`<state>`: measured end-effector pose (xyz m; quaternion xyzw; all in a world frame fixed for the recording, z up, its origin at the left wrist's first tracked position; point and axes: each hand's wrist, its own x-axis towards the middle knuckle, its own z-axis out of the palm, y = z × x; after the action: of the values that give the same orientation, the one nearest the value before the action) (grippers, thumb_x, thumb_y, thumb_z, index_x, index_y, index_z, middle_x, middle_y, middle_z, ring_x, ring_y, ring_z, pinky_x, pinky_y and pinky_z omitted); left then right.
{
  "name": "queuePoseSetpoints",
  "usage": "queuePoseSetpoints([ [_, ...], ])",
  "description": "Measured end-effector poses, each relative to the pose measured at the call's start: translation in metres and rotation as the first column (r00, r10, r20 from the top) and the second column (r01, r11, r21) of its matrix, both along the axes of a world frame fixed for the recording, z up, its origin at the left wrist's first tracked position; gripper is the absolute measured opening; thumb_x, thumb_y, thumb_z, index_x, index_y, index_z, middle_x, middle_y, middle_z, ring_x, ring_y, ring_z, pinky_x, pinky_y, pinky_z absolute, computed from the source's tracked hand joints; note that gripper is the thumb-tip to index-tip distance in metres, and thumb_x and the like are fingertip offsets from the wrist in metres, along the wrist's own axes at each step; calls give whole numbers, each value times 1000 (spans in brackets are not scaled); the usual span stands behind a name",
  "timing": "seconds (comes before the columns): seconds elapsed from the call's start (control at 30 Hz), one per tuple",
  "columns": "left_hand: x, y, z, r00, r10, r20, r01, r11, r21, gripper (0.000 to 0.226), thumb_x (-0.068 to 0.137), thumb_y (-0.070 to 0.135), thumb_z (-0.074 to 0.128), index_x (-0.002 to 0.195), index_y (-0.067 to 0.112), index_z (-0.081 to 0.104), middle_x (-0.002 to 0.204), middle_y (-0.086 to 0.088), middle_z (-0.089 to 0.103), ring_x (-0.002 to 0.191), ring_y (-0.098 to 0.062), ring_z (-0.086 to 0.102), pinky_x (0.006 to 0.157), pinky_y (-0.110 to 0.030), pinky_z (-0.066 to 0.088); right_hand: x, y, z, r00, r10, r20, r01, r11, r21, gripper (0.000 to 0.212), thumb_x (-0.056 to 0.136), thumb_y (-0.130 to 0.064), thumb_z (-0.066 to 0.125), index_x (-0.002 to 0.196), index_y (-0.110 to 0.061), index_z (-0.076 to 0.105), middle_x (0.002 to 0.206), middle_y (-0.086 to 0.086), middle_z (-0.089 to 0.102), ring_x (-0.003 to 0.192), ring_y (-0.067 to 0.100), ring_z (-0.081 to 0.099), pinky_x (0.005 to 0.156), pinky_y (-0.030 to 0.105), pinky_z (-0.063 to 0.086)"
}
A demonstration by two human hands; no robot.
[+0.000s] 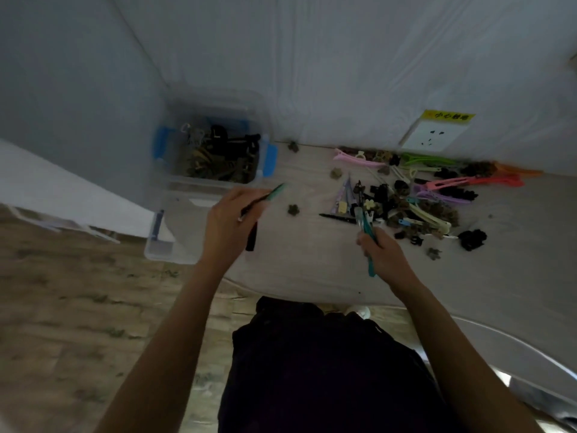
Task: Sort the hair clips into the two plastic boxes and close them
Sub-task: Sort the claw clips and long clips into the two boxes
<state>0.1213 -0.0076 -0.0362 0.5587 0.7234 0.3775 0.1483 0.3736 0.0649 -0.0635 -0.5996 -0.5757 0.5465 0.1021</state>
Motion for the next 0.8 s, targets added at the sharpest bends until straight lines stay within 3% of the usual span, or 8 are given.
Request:
queuePoseSetpoints([
  [0.07, -33, -16, -2, 1000, -7, -31, 4, 996, -90, 21, 89, 14, 58, 107, 8, 67, 91, 0, 60, 76, -1, 52, 71, -5, 40, -25, -4, 11, 997, 46, -58, -46, 999, -2, 20, 99, -21, 40, 90, -6, 52, 74, 0, 49, 65, 13, 43, 62, 25, 35],
  [0.1, -48, -22, -7, 996, -50, -74, 35, 982, -185, 21, 90, 17, 58, 106, 9, 68, 91, -3, 62, 77, -9, 56, 72, -15, 45, -38, -5, 16, 993, 90, -77, -89, 996, 18, 20, 98, -20, 41, 89, -6, 54, 72, -2, 50, 64, 12, 43, 62, 23, 35],
  [0.2, -79, -36, -24, 955, -197, -222, 66, 869, -490, 23, 92, 21, 56, 109, 12, 68, 96, -10, 62, 85, -29, 62, 73, -37, 49, -78, -8, 28, 961, 270, -62, -260, 957, 130, 21, 97, -23, 45, 84, -10, 55, 65, -5, 49, 57, 9, 43, 51, 14, 34],
  [0.37, -87, -27, -39, 936, -270, -226, 109, 833, -543, 33, 89, 11, 56, 121, 15, 61, 117, -10, 61, 105, -31, 58, 88, -39, 46, -144, -10, 33, 860, 490, 143, -506, 784, 360, 18, 95, -26, 48, 96, -9, 53, 72, 1, 49, 57, 13, 42, 50, 24, 30],
  [0.47, -89, -33, -43, 954, -195, -228, 58, 865, -498, 41, 86, 17, 62, 126, 13, 56, 129, -8, 57, 117, -27, 53, 98, -37, 40, -180, -13, 30, 779, 510, 365, -627, 652, 426, 19, 94, -23, 47, 101, -5, 53, 82, 9, 54, 70, 23, 50, 59, 30, 31],
  [0.6, -94, -59, -38, 940, 93, -328, -164, 967, -197, 27, 88, 28, 52, 108, 15, 66, 104, -5, 69, 93, -25, 65, 77, -32, 50, -218, -22, 21, 625, 487, 610, -777, 459, 430, 21, 93, -14, 44, 109, -3, 53, 103, 14, 62, 91, 30, 59, 62, 32, 35],
  [0.7, -98, -73, -41, 943, 266, -200, -288, 953, -90, 29, 92, 28, 44, 107, 16, 65, 97, -2, 69, 85, -19, 64, 73, -28, 50, -239, -33, 10, 520, 507, 687, -854, 319, 411, 21, 91, -8, 44, 110, -2, 53, 107, 16, 61, 99, 32, 57, 63, 35, 38],
  [0.8, -92, -77, -40, 941, 336, -46, -337, 941, -26, 21, 93, 20, 49, 108, 17, 64, 97, -1, 68, 80, -16, 63, 70, -31, 54, -245, -37, 0, 527, 526, 668, -846, 254, 468, 13, 78, -8, 65, 91, -4, 62, 91, 13, 65, 87, 30, 62, 60, 34, 49],
])
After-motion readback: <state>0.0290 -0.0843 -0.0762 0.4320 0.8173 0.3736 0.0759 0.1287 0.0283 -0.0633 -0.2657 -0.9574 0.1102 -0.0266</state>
